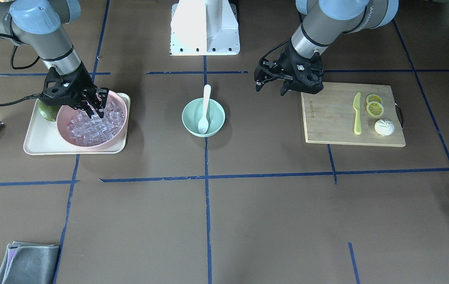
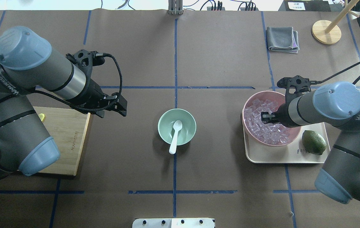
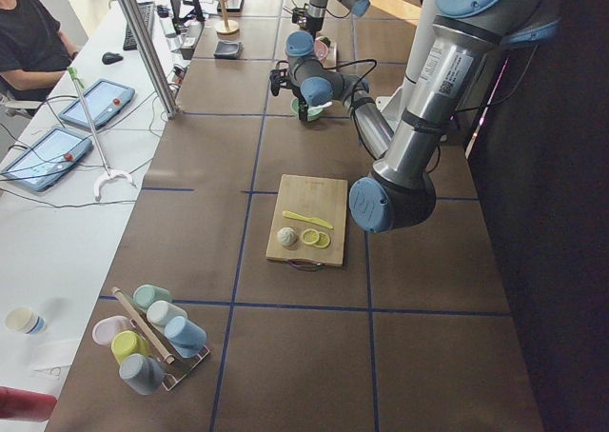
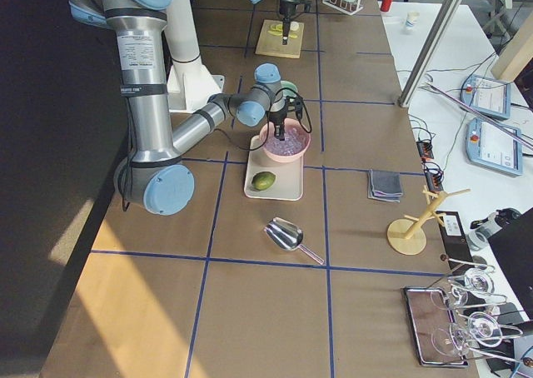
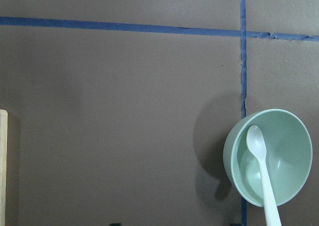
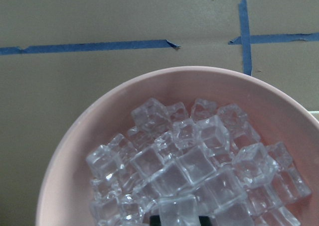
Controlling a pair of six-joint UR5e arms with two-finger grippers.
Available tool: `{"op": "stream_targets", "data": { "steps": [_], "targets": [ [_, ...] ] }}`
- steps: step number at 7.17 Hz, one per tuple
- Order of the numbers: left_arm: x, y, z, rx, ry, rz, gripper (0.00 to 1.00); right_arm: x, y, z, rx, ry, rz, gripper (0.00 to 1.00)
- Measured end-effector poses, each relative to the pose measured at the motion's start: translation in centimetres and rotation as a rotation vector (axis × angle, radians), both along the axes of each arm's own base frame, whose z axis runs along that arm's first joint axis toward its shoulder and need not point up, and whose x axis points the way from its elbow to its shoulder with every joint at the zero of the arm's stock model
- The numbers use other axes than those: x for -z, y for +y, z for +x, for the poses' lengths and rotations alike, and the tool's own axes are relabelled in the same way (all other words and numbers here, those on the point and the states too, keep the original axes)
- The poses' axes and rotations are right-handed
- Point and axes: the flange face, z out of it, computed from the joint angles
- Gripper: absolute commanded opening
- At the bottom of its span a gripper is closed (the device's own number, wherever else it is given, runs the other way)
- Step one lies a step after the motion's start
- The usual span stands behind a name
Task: Put spoon and ice into bowl
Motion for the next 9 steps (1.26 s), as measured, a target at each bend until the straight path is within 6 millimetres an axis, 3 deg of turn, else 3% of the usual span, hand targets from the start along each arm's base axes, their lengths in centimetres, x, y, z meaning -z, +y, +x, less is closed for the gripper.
{"op": "stream_targets", "data": {
  "steps": [2,4,5,7,9],
  "targets": [
    [0.4,-0.1,-1.2,0.012,0.012,0.007,0.84,5.8,-0.4,-1.7,-0.026,-0.084,-0.003,0.0],
    [-0.3,-0.8,-3.9,0.052,0.011,0.004,0.84,13.8,0.6,-8.1,-0.051,-0.149,-0.083,0.0],
    [-0.5,-1.4,-5.1,0.075,0.01,0.002,0.84,16.7,1.2,-11.9,-0.071,-0.169,-0.118,0.0],
    [-0.9,-2.2,-6.7,0.099,0.009,-0.006,0.84,19.9,0.7,-17.5,-0.108,-0.174,-0.156,0.0],
    [-1.1,-2.3,-7.1,0.104,0.008,-0.011,0.85,20.1,0.2,-19.5,-0.116,-0.156,-0.168,0.01]
  ]
}}
